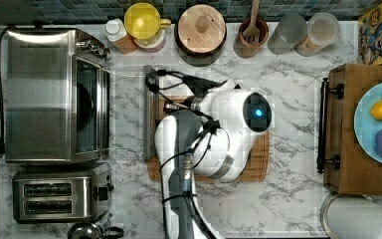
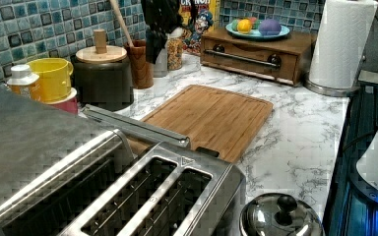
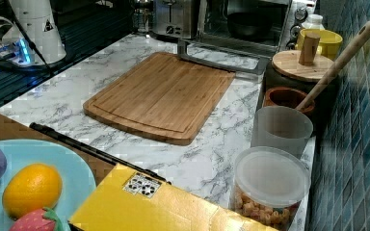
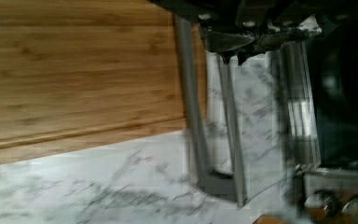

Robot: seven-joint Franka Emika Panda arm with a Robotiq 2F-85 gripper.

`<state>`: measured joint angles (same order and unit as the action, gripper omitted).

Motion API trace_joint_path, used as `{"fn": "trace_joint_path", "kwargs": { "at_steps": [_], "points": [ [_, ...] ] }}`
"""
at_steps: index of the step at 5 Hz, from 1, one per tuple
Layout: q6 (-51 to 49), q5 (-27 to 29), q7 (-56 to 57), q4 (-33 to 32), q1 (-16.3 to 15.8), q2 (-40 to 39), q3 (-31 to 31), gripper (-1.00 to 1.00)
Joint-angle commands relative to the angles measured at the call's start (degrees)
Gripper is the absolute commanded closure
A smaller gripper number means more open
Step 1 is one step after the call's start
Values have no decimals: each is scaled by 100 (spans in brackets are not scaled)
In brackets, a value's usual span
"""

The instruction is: Close the oven.

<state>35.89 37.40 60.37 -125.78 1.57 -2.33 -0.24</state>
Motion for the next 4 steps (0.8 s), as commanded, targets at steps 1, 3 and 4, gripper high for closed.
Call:
{"fn": "trace_joint_path", "kwargs": {
  "at_steps": [1,3,4],
  "points": [
    [511,1860,2699,-499,29,-20,-43,100],
    [529,3017,3989,-33,61,-963,1,100],
    [538,3264,4255,172,109,-1216,-25,100]
  ]
}}
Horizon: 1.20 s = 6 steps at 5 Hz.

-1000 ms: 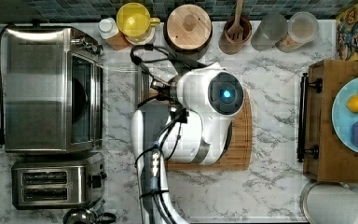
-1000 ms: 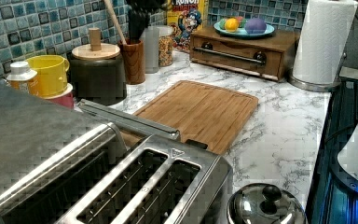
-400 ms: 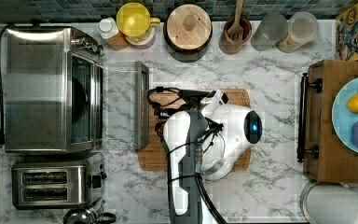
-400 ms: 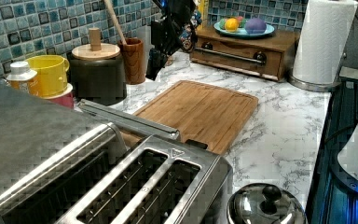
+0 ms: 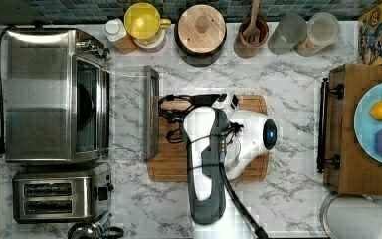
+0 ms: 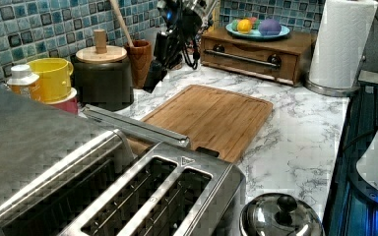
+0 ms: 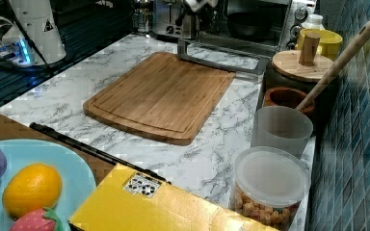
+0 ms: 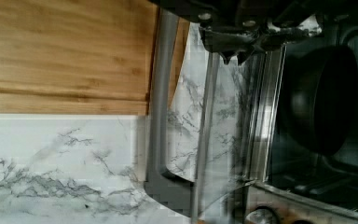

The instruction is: Close the oven.

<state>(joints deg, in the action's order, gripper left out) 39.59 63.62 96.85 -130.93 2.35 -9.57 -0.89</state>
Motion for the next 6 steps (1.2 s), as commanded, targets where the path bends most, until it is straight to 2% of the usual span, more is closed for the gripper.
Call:
{"fn": "trace_joint_path", "kwargs": {
  "at_steps": [1,2,3,5,6],
  "points": [
    [115,834,661,776,79,-524,79,100],
    [96,932,651,875,-30,-606,127,100],
    [-43,595,417,1147,-122,-931,231,100],
    [-9,497,115,1409,-298,-1435,382,100],
    [-240,262,-47,1494,-306,-1449,376,100]
  ]
}}
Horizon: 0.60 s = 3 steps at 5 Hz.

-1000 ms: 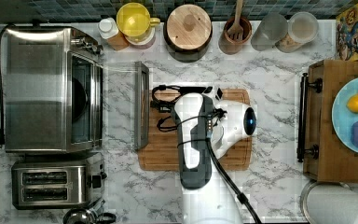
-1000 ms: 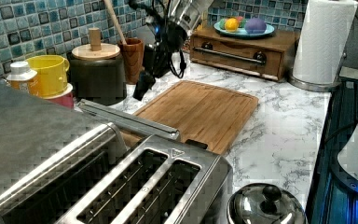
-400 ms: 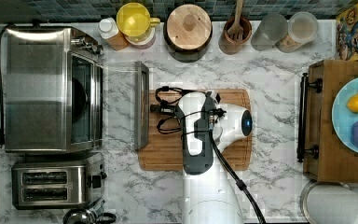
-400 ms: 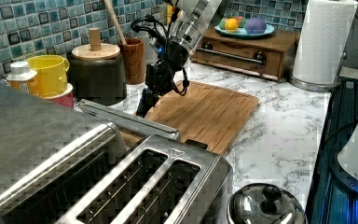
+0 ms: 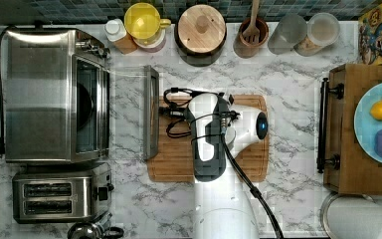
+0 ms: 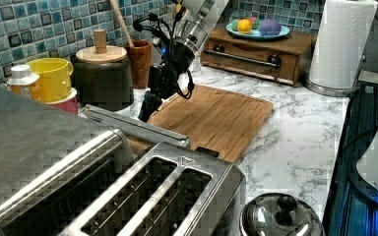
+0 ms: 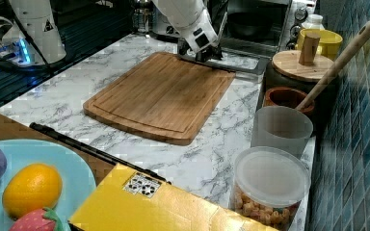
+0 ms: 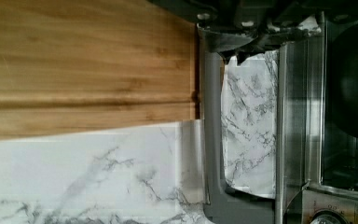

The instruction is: Close the oven.

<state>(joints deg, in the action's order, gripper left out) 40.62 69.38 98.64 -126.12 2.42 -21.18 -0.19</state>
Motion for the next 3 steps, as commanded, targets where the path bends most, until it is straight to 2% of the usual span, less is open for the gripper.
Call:
{"fn": "trace_joint_path", "kwargs": {
  "at_steps": [1,3],
  "points": [
    [-583,-475,-366,1055,-396,-317,274,100],
    [-830,-692,-725,1204,-427,-350,218,100]
  ]
}}
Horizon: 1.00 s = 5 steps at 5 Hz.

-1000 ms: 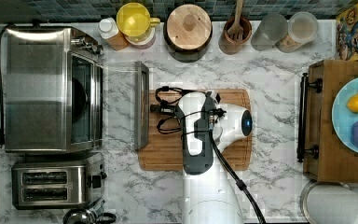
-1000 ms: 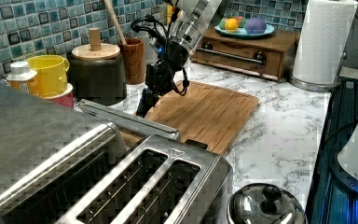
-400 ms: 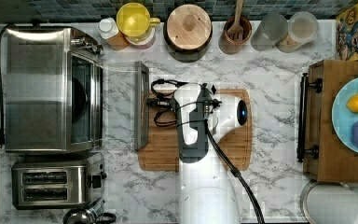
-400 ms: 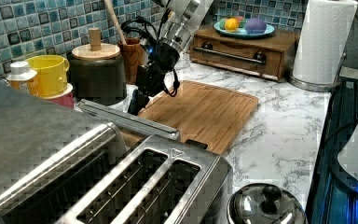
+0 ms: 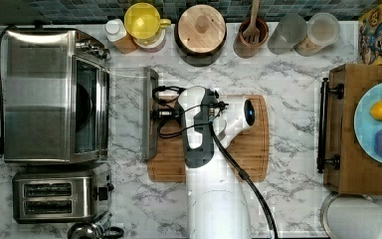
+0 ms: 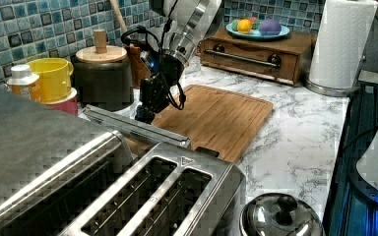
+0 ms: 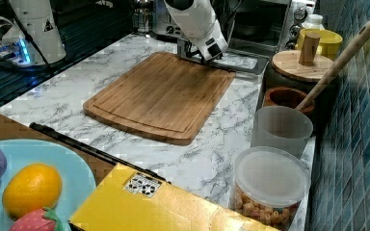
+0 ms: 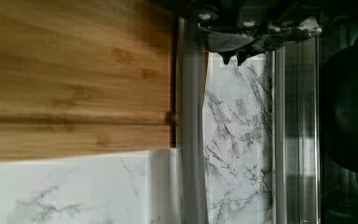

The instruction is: Close the oven.

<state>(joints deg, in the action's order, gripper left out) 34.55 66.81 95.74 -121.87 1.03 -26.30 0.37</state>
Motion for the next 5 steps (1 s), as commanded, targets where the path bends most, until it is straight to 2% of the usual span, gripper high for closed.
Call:
{"fn": "trace_joint_path", "kwargs": {
  "at_steps": [1,2,3,5],
  "points": [
    [-504,-421,-506,941,-282,5,205,100],
    [-551,-581,-600,1083,-18,-212,680,100],
    [-513,-402,-624,1026,-220,-99,540,100],
    [-381,-7,-682,865,-213,423,692,100]
  ]
}}
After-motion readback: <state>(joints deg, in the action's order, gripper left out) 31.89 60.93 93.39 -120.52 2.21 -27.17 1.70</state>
